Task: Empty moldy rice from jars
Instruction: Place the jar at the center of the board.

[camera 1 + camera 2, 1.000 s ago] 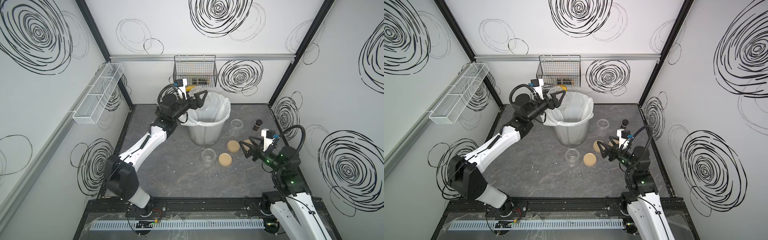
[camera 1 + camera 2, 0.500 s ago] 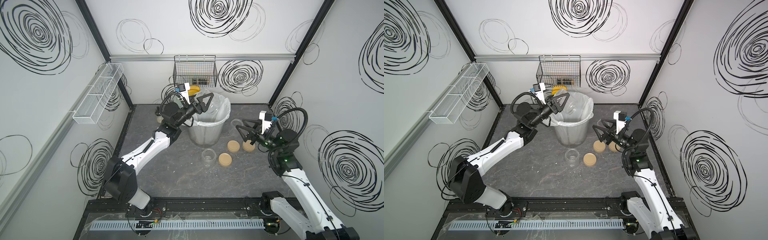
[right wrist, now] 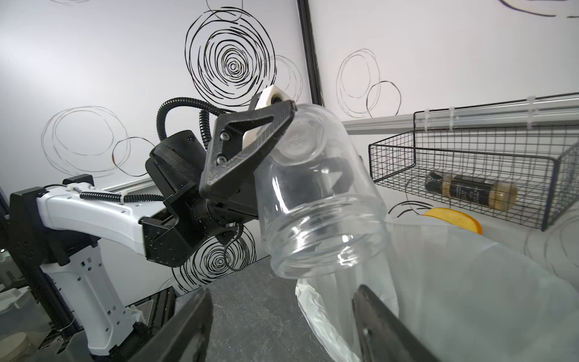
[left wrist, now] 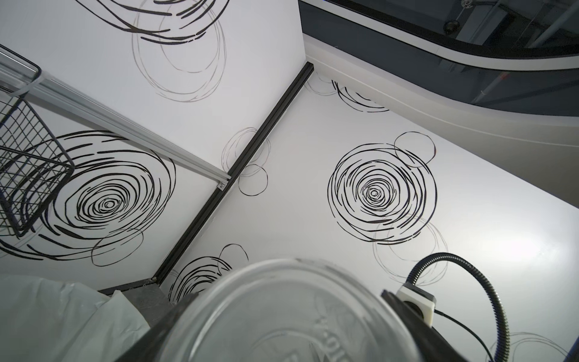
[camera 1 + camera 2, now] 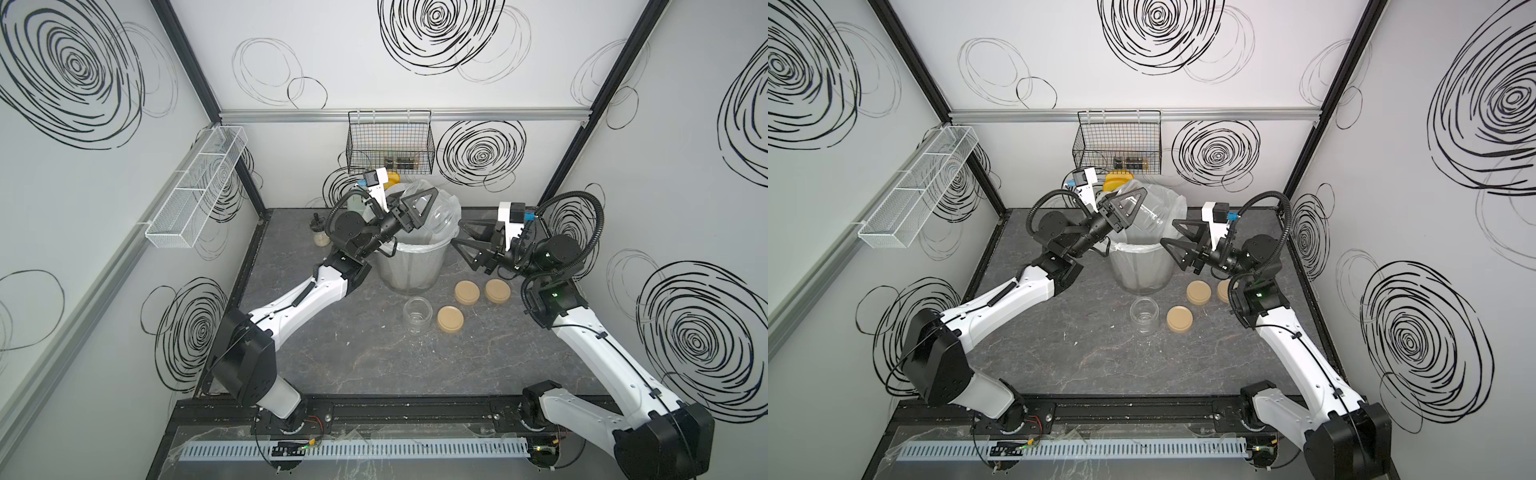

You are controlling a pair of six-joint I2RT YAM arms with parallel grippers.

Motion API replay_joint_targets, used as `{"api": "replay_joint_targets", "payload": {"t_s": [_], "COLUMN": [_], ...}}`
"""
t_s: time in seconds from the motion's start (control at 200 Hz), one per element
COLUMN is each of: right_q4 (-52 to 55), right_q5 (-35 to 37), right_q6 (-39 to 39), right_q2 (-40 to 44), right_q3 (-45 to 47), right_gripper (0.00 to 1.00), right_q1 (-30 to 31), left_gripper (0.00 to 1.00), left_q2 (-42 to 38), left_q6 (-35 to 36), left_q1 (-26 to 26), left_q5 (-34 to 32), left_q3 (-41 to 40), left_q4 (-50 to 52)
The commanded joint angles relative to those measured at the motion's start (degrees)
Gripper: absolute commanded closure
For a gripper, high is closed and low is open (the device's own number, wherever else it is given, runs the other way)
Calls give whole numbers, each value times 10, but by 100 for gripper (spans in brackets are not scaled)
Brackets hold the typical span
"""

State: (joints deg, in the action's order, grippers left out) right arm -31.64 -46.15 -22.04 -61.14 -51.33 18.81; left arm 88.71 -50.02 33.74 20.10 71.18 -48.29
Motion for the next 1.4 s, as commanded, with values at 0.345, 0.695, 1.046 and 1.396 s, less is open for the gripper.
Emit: {"api": "replay_joint_targets", "payload": {"t_s": [0.345,0.695,1.046,1.396], "right_q4": [-66,-76,-68,-52], "right_q5": [-8,8,28,29], "right_q6": [17,24,30,33], "right_q2": [-48,-44,-34,-28], "right_q3": [-54,-50,-59,-73], "right_gripper": [40,62,92,100], "right_q1": [33,36,36,36], "left_gripper": [32,32,26,4], "left_q2": [19,29,35,8], "left_q6": [-98,-139,-146,-130], "left_q1": [46,65,93,94], "left_q5": [-27,-61,-94,-108], "left_q3": [-10,-35,-43,-68], "left_q4": [-176,-239,-266,-253]}}
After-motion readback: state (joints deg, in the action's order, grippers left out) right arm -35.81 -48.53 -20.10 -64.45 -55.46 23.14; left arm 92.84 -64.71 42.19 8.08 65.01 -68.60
